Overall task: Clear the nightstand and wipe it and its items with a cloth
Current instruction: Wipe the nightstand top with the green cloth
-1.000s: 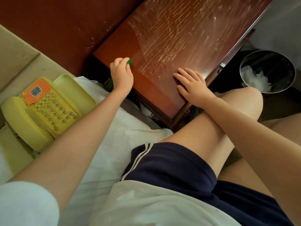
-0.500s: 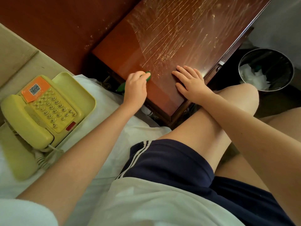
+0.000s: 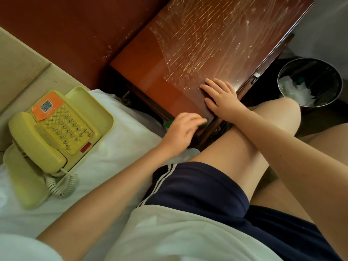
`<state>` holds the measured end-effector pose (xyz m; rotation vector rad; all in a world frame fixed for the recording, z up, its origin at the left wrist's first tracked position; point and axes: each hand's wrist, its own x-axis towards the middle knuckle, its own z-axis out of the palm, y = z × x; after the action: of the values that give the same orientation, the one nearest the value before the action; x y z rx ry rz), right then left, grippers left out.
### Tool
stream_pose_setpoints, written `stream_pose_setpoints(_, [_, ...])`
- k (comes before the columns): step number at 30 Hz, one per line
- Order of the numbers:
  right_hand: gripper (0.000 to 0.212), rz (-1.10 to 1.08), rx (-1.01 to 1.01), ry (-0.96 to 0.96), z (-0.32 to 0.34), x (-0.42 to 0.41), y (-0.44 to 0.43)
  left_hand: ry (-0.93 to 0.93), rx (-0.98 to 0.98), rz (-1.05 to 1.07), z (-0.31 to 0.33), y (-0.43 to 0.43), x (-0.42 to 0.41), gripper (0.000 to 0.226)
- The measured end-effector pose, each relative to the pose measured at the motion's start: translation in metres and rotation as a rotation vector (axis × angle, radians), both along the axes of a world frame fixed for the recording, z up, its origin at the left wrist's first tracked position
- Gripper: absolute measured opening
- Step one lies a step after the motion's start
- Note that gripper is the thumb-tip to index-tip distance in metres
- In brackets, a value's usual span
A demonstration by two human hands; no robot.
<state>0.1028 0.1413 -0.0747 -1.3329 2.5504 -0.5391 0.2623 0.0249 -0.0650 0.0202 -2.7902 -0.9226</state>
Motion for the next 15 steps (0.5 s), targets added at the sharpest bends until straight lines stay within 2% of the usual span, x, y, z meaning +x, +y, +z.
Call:
stream_pose_setpoints(3, [0.046,0.004,0.006,-0.004,0.001,0.000,0.002,-0.029,0.121,0.421,0.021,-0.034,-0.024,0.032])
stream_pose_setpoints(5, [0.046,0.008,0.020,-0.006,0.001,0.000,0.001,-0.069,0.099,0.591,0.030,-0.068,-0.045,0.034])
stream_pose_setpoints(10, [0.046,-0.001,0.026,-0.004,0.001,0.000,0.001,-0.179,-0.088,0.665,0.025,-0.125,-0.075,0.035])
stream_pose_setpoints(15, [0.046,-0.005,0.016,-0.008,0.002,0.000,0.001,-0.181,-0.221,0.629,0.018,-0.125,-0.076,0.037])
